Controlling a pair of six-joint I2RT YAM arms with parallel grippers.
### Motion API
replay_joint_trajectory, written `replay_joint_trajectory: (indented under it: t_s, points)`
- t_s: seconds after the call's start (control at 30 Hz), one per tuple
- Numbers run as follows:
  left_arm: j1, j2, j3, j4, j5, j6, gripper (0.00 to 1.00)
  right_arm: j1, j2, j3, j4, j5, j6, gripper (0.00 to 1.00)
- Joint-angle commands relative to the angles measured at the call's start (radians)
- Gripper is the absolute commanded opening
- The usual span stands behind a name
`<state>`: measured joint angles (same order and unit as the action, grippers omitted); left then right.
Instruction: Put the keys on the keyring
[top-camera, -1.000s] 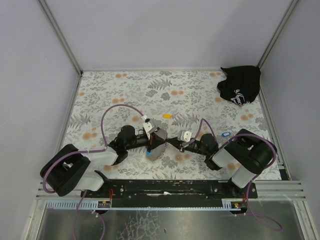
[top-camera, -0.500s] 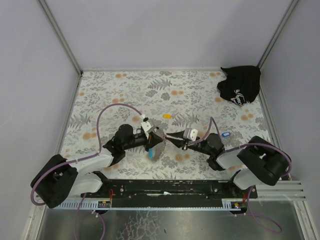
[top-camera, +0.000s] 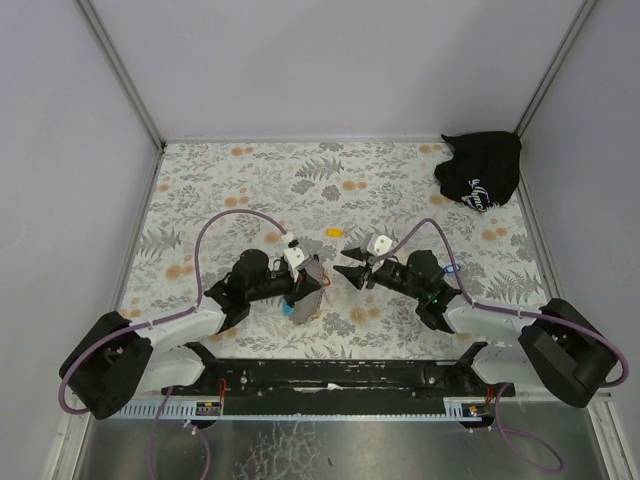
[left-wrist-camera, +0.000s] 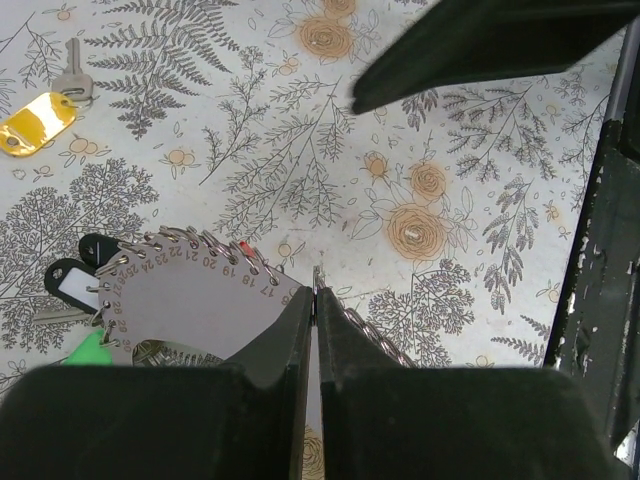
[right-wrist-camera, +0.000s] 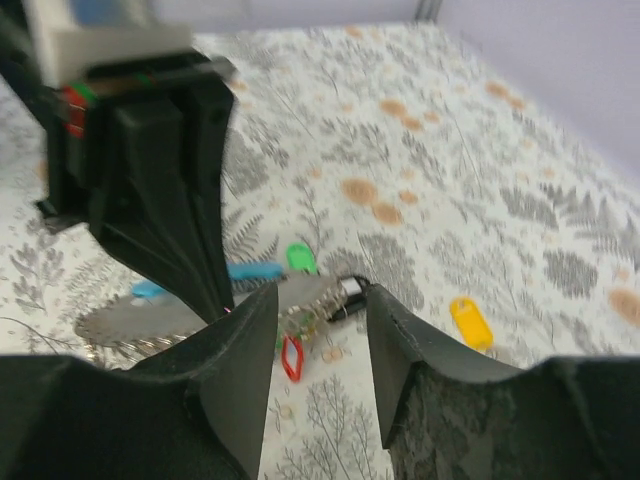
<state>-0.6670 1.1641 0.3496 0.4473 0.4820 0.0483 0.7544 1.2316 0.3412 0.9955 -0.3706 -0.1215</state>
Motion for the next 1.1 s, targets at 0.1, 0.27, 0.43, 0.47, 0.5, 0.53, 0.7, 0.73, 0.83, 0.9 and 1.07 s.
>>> replay_joint_trajectory:
  t_s: [0.1,0.27,0.43,0.47,0.5,0.53,0.7,0.73,0.83,0.9,1.07]
  points:
    - [-0.003,-0.035,0.009,0.034,-0.035,0.034,0.00,-0.051,0.087,0.257,-0.400,0.214,0.048,0.56]
    - [-0.003,-0.023,0.015,0.025,-0.062,0.040,0.00,-0.117,0.251,0.411,-0.532,0.213,0.085,0.58]
    - [-0.003,-0.040,0.001,0.035,-0.087,0.040,0.00,-0.175,0.421,0.586,-0.665,0.166,0.110,0.58]
    - [-0.003,-0.041,-0.001,0.037,-0.096,0.039,0.00,-0.182,0.466,0.612,-0.683,0.162,0.113,0.57]
    - [-0.003,-0.040,-0.002,0.039,-0.102,0.039,0.00,-0.186,0.496,0.635,-0.691,0.161,0.115,0.56]
    - [-0.003,-0.039,-0.001,0.040,-0.109,0.038,0.00,-0.188,0.522,0.654,-0.698,0.164,0.112,0.55]
    - [-0.003,-0.031,0.002,0.043,-0.134,0.035,0.00,-0.190,0.640,0.760,-0.742,0.182,0.090,0.49]
    - [-0.003,-0.030,0.003,0.043,-0.137,0.035,0.00,-0.190,0.661,0.782,-0.760,0.181,0.086,0.48]
    - [-0.004,-0.028,0.005,0.042,-0.142,0.036,0.00,-0.189,0.711,0.827,-0.778,0.172,0.086,0.46]
    - [-0.003,-0.025,0.006,0.042,-0.142,0.036,0.00,-0.190,0.733,0.842,-0.774,0.169,0.089,0.46]
    - [-0.003,-0.016,0.012,0.039,-0.136,0.037,0.00,-0.190,0.787,0.894,-0.829,0.201,0.090,0.45]
